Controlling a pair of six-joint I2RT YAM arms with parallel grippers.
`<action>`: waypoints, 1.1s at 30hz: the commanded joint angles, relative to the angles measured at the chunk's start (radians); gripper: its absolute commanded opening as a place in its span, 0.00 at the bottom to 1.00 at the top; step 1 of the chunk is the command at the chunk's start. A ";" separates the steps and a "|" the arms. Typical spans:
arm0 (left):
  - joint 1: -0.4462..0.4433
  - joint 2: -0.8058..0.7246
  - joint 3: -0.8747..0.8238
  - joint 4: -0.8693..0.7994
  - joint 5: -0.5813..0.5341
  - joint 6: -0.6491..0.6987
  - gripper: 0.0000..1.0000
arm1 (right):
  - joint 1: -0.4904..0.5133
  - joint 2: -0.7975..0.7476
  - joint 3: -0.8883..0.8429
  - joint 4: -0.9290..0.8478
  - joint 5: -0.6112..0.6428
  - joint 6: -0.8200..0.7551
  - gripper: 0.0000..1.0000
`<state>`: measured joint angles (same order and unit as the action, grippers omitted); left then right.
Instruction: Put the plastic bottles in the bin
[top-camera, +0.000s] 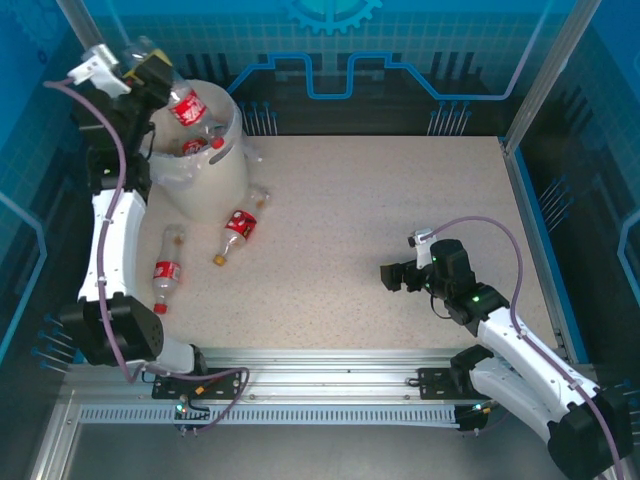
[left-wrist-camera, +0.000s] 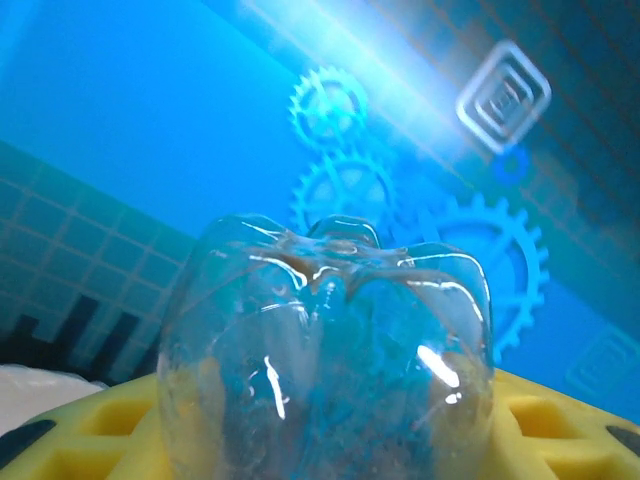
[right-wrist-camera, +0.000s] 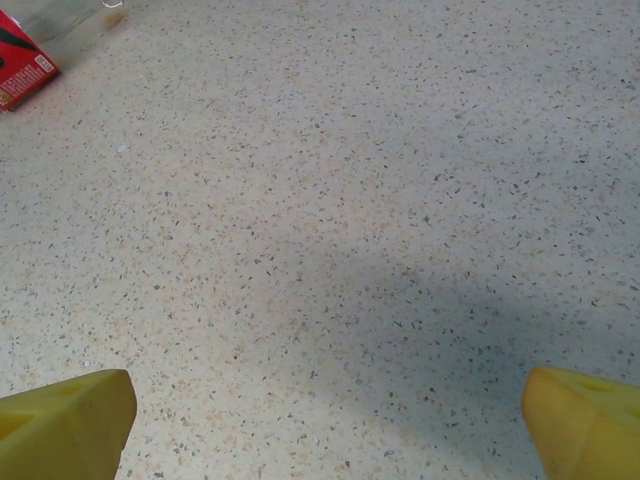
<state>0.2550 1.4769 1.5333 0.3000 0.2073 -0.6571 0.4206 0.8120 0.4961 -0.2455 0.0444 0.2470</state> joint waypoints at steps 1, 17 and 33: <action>0.058 0.044 -0.004 0.161 0.003 -0.182 0.14 | 0.010 -0.001 0.031 -0.006 0.006 -0.017 1.00; 0.039 0.290 0.384 -0.486 -0.089 0.432 0.14 | 0.008 -0.016 -0.007 0.011 0.012 -0.007 1.00; -0.060 0.517 0.548 -0.792 -0.106 0.632 0.30 | 0.006 -0.036 -0.025 0.018 0.018 -0.005 1.00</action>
<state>0.2028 1.9633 2.0392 -0.4156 0.1158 -0.0601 0.4206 0.7910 0.4782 -0.2420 0.0486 0.2432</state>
